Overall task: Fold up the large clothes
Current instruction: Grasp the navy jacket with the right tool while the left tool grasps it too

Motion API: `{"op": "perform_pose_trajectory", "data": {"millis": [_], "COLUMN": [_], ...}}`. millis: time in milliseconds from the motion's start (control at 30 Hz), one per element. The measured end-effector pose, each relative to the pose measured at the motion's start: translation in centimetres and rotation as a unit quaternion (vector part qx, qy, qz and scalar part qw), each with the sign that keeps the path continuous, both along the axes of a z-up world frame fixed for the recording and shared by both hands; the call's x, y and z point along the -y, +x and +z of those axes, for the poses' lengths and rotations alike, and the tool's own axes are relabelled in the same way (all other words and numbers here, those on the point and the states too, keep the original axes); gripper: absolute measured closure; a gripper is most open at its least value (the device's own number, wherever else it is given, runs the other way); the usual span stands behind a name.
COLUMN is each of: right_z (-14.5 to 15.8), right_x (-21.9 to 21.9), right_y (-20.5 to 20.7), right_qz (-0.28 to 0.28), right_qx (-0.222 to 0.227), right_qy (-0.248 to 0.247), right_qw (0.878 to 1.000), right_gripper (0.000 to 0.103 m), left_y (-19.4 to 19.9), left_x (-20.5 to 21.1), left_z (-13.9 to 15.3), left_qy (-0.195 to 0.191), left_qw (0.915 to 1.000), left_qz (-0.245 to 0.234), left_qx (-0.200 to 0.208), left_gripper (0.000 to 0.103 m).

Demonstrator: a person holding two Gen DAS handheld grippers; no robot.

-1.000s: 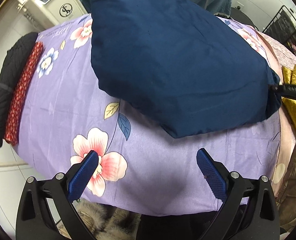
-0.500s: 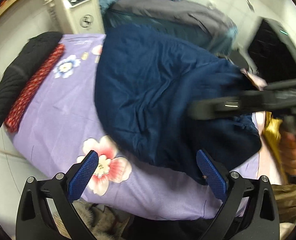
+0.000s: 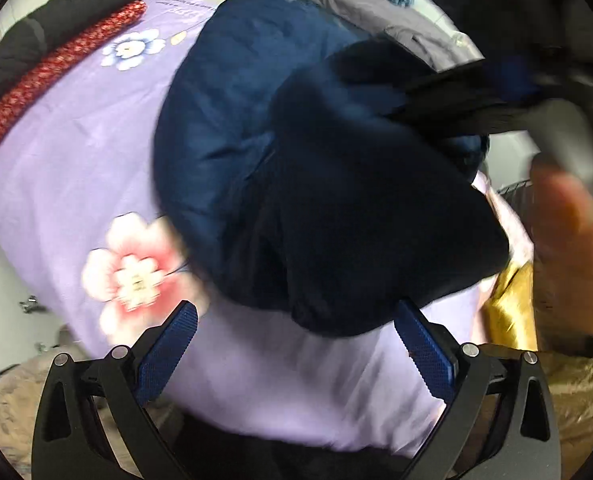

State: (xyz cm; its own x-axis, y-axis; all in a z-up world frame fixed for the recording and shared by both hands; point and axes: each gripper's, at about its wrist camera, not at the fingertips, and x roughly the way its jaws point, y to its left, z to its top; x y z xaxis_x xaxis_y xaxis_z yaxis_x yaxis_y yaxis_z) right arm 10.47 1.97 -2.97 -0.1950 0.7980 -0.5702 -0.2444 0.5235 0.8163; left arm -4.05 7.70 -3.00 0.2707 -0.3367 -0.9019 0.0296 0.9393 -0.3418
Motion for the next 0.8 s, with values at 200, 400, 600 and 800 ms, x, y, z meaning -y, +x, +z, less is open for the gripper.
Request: {"op": "perform_pose_trajectory", "data": {"millis": [200,400,600,800], "right_z": [1.3,-1.3,1.8,14.1], "right_x": [7.4,11.4,12.7,14.3], "right_y": [0.5,-1.0,-2.1,-3.9], "right_qz": [-0.073,-0.147,-0.168,-0.168], "right_qx": [-0.005,-0.019,0.021,0.154], "right_qy": [0.032,0.039,0.106,0.216], "right_qw": [0.997,0.988,0.98,0.949], "right_gripper": [0.033,0.092,0.097,0.097], "left_y": [3.5,3.5,3.0,2.9], "left_x": [6.0,7.9,6.0,2.9], "left_z": [-2.6,-3.6,1.9,15.2], "left_qy": [0.004,0.015,0.016,0.029], "left_qw": [0.9994,0.9978,0.994,0.9745], "left_qz": [-0.035,-0.064,-0.088,-0.085], "left_qx": [-0.005,0.005,0.064,0.206], "left_gripper": [0.007,0.053,0.088,0.09]}}
